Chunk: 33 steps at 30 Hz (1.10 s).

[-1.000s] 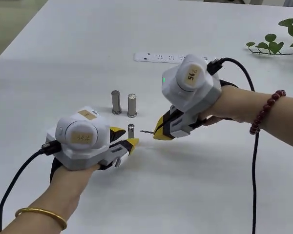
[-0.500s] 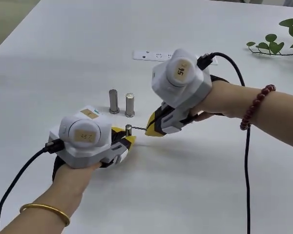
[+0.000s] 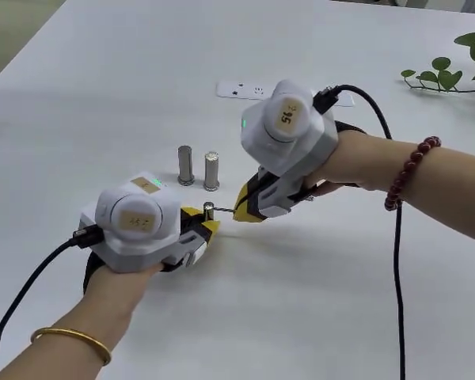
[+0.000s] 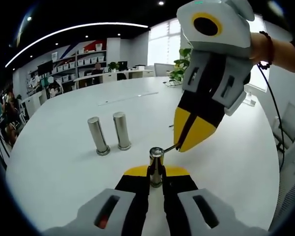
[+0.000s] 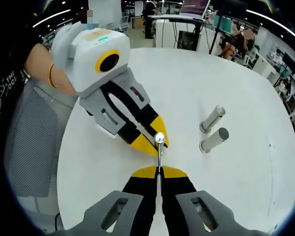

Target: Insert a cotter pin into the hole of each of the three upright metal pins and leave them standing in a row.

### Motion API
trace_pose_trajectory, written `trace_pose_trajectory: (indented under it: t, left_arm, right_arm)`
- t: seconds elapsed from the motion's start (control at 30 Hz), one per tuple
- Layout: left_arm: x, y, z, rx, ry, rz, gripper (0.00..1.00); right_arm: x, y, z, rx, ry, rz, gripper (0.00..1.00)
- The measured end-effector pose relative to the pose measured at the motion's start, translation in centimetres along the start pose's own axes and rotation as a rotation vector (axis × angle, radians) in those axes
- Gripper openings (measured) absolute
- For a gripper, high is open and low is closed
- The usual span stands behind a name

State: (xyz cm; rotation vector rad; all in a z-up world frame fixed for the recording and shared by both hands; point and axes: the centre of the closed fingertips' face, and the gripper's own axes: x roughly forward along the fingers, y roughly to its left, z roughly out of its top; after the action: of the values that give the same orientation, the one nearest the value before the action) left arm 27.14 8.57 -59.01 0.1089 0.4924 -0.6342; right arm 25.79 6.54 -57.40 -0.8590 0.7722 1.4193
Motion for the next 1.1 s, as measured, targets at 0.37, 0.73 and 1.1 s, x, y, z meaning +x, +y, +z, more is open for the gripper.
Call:
trace_pose_trajectory:
  t: [0.37, 0.73, 1.1]
  left_arm:
    - [-0.1, -0.1, 0.0, 0.039, -0.016, -0.006, 0.06]
    - [0.0, -0.1, 0.0, 0.036, -0.023, 0.005, 0.06]
    - [0.1, -0.2, 0.0, 0.046, -0.023, 0.002, 0.06]
  right_arm:
    - [0.0, 0.3, 0.6, -0.017, 0.002, 0.001, 0.0]
    - [0.2, 0.0, 0.8, -0.045, 0.008, -0.016, 0.0]
    - [0.4, -0.1, 1.3, -0.051, -0.019, -0.012, 0.0]
